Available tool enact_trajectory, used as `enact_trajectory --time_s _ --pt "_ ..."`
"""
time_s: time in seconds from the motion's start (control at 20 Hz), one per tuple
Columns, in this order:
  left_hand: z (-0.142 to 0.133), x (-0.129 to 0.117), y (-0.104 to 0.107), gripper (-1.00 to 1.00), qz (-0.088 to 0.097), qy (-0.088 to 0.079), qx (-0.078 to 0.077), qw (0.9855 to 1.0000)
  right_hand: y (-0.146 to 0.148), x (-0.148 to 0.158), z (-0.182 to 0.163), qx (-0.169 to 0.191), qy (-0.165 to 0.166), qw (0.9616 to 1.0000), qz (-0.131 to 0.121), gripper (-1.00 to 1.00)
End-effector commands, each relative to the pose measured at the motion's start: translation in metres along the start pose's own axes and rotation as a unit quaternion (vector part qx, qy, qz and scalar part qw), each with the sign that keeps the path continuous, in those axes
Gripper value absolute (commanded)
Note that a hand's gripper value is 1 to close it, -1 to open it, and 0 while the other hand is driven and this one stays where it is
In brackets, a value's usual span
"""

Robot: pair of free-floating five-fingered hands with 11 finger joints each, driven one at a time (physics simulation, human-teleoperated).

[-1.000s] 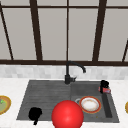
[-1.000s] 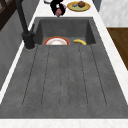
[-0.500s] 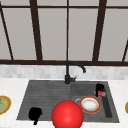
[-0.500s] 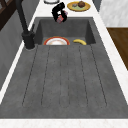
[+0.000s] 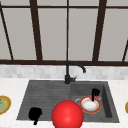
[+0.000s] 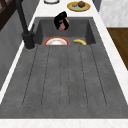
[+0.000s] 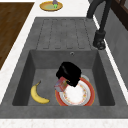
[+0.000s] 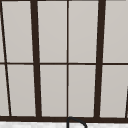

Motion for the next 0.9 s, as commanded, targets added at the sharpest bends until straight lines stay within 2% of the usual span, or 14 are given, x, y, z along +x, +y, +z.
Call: enact_trajectory --time_s 0.0,0.35,0.4,0.6,0.85 --pt "0.0 0.0 0.0 0.0 0.0 0.0 0.0 1.0 0.028 0.005 -0.003 -0.002 -0.042 0.9989 0.022 1.0" --pt "0.0 0.0 0.0 0.0 0.0 0.0 0.0 1.0 0.088 0.019 -0.021 -0.01 -0.073 0.997 0.024 1.0" --pt "0.0 0.0 0.0 0.0 0.0 0.0 0.0 1.0 0.096 0.024 -0.025 -0.008 -0.07 0.997 0.034 1.0" --pt "0.0 0.0 0.0 0.0 0.0 0.0 0.0 1.0 0.117 0.034 -0.051 -0.023 -0.057 0.9972 0.042 1.0" --pt "0.0 0.0 0.0 0.0 0.0 0.0 0.0 1.0 0.133 0.035 -0.07 -0.033 -0.062 0.9964 0.046 1.0"
